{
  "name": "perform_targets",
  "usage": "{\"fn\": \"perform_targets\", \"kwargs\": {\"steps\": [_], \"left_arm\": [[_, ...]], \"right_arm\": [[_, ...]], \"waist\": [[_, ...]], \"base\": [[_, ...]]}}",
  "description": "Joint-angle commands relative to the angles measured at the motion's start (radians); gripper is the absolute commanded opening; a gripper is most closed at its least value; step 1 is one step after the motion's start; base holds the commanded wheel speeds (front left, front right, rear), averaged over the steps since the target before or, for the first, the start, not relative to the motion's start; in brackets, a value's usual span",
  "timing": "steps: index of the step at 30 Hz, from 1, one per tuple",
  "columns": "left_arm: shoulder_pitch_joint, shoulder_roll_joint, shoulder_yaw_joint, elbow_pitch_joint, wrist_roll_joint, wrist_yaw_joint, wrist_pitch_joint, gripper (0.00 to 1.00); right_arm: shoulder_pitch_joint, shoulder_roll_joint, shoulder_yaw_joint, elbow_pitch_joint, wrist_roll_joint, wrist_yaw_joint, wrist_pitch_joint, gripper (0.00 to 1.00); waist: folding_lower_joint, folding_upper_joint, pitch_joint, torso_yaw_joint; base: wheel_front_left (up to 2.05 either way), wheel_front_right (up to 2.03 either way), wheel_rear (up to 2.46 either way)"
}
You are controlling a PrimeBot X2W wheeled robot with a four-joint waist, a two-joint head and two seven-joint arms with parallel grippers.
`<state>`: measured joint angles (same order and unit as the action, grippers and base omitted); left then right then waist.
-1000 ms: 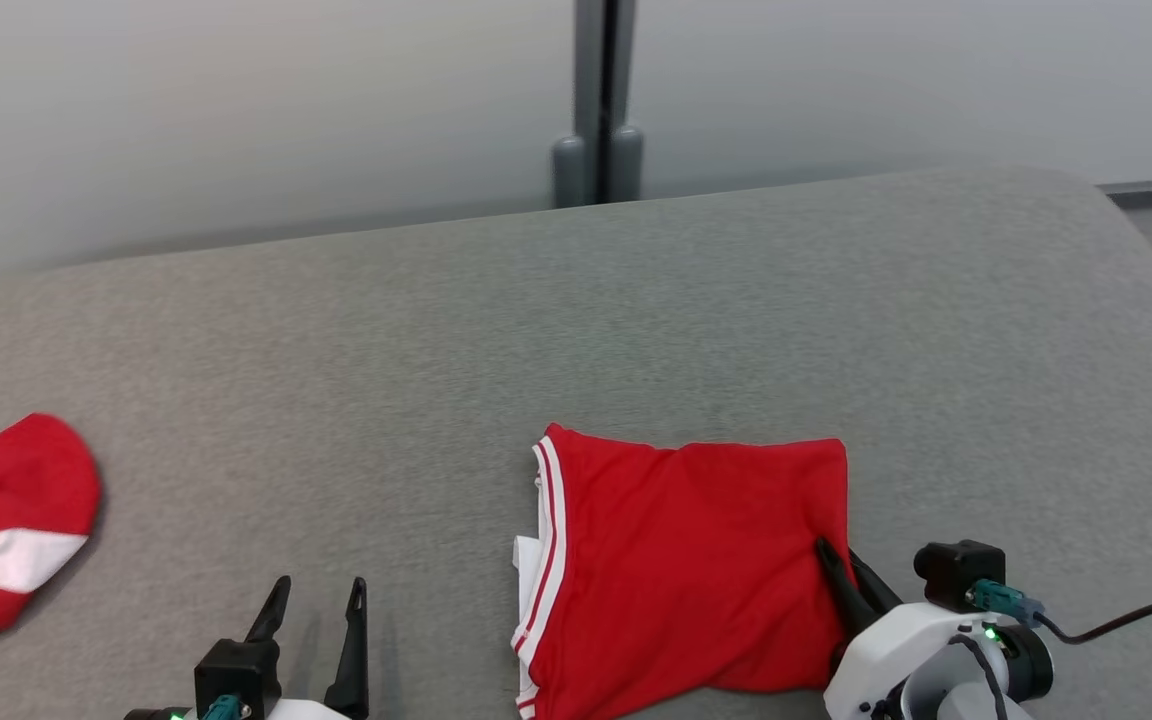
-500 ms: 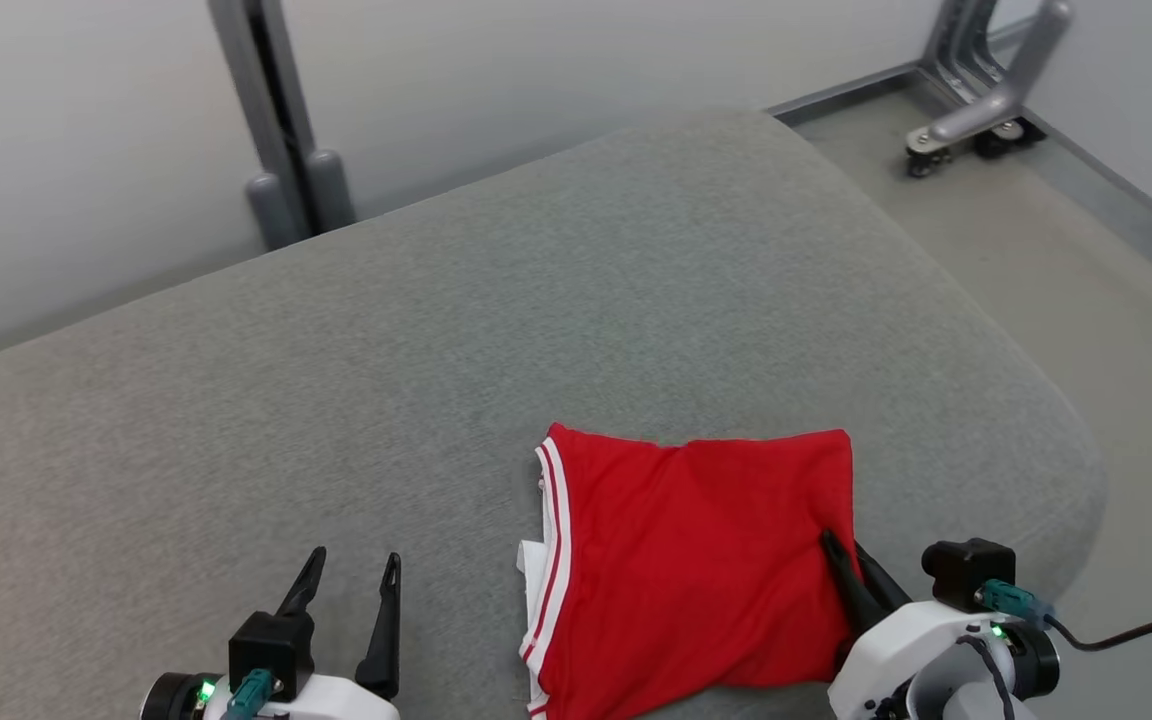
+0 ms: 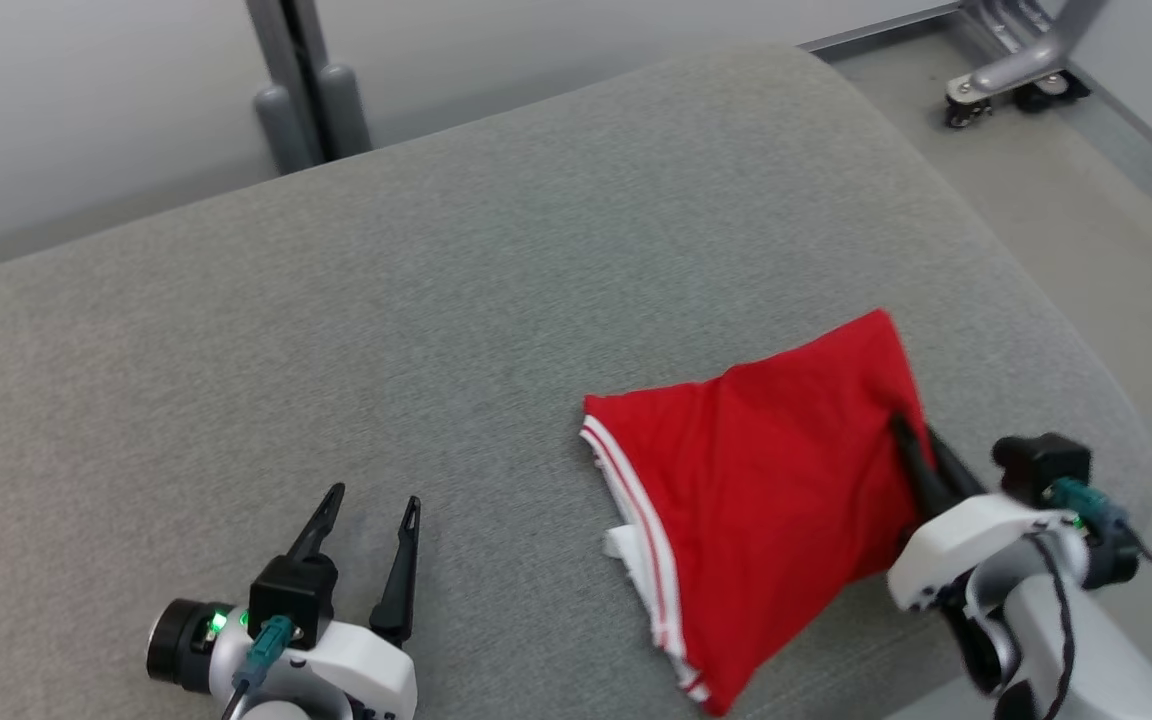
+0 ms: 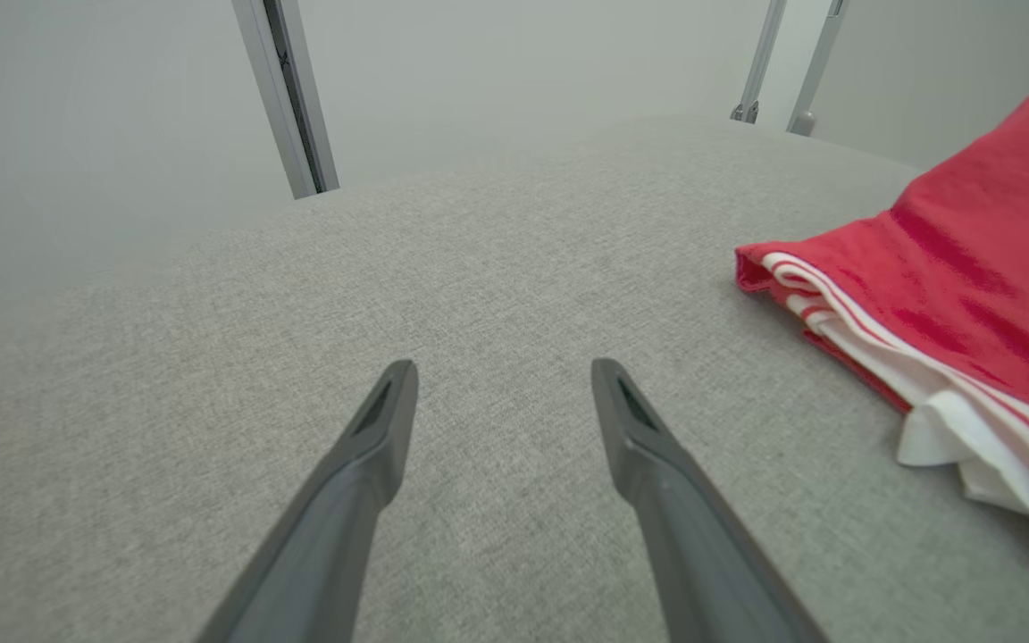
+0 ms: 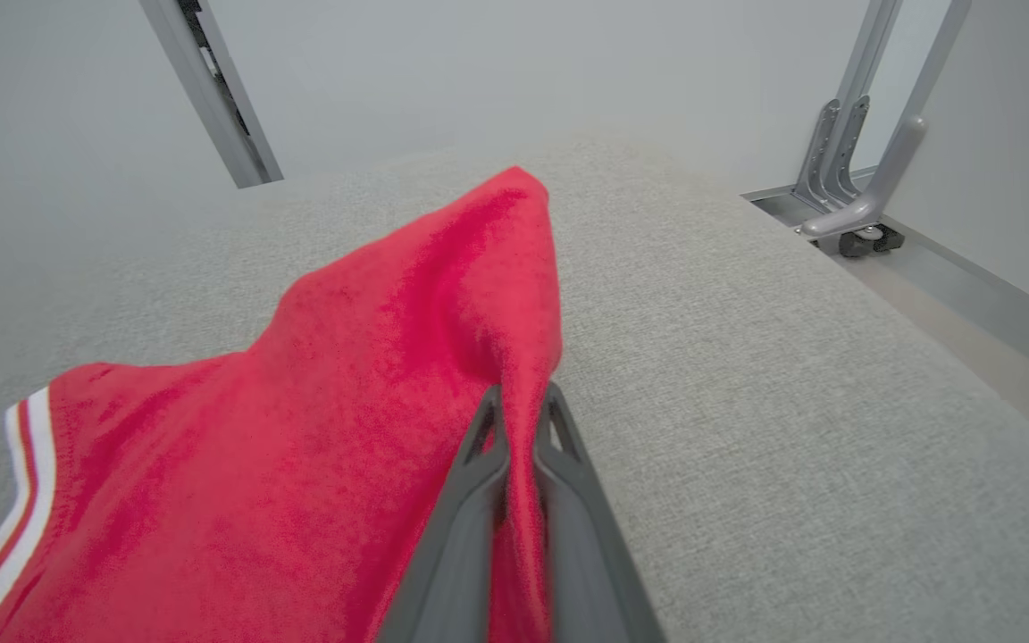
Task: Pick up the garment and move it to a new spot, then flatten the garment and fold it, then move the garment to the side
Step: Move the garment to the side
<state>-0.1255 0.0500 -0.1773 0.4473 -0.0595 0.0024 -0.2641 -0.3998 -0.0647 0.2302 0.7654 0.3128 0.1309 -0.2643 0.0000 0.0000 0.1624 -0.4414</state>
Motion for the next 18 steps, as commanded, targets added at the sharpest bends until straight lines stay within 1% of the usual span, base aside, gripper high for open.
{"fn": "perform_targets", "kwargs": {"steps": [1,3,4,5,8,10,12,17,18], "left_arm": [[-0.033,0.008,0.002,-0.014,0.013,-0.006,0.000,1.00],[-0.048,0.016,0.003,-0.026,0.023,-0.012,0.000,1.00],[-0.055,0.019,0.005,-0.031,0.026,-0.012,0.000,1.00],[-0.065,0.024,0.005,-0.037,0.033,-0.015,0.000,1.00],[-0.087,0.039,-0.003,-0.043,0.055,-0.017,0.000,1.00],[-0.097,0.043,-0.010,-0.047,0.061,-0.010,0.000,1.00],[-0.107,0.046,-0.015,-0.057,0.067,-0.008,0.000,1.00],[-0.121,0.048,-0.031,-0.068,0.068,-0.003,0.000,1.00],[-0.121,0.048,-0.031,-0.068,0.068,-0.003,0.000,1.00]], "right_arm": [[-0.048,-0.032,-0.045,0.011,-0.022,0.000,0.000,0.00],[-0.095,-0.055,-0.118,0.023,-0.044,0.000,0.000,0.00],[-0.122,-0.069,-0.172,0.030,-0.051,0.000,0.000,0.00],[-0.166,-0.086,-0.260,0.052,-0.076,0.000,0.000,0.00],[-0.234,-0.130,-0.398,0.093,-0.128,0.000,0.000,0.00],[-0.271,-0.161,-0.486,0.122,-0.169,0.000,0.000,0.00],[-0.297,-0.190,-0.575,0.150,-0.211,0.000,0.000,0.00],[-0.305,-0.251,-0.792,0.185,-0.366,0.000,0.000,0.00],[-0.305,-0.251,-0.792,0.185,-0.366,0.000,0.000,0.00]], "waist": [[0.0000,0.0000,0.054,0.087],[0.0000,0.0000,0.083,0.134],[0.0000,0.0000,0.097,0.156],[0.0000,0.0000,0.124,0.197],[0.0000,0.0000,0.164,0.251],[0.0000,0.0000,0.187,0.283],[0.0000,0.0000,0.202,0.309],[0.0000,0.0000,0.210,0.353],[0.0000,0.0000,0.210,0.353]], "base": [[0.00,0.00,0.00],[0.00,0.00,0.00],[0.00,0.00,0.00],[0.00,0.00,0.00],[0.00,0.00,0.00],[0.00,0.00,0.00],[0.00,0.00,0.00],[0.00,0.00,0.00],[0.00,0.00,0.00]]}}
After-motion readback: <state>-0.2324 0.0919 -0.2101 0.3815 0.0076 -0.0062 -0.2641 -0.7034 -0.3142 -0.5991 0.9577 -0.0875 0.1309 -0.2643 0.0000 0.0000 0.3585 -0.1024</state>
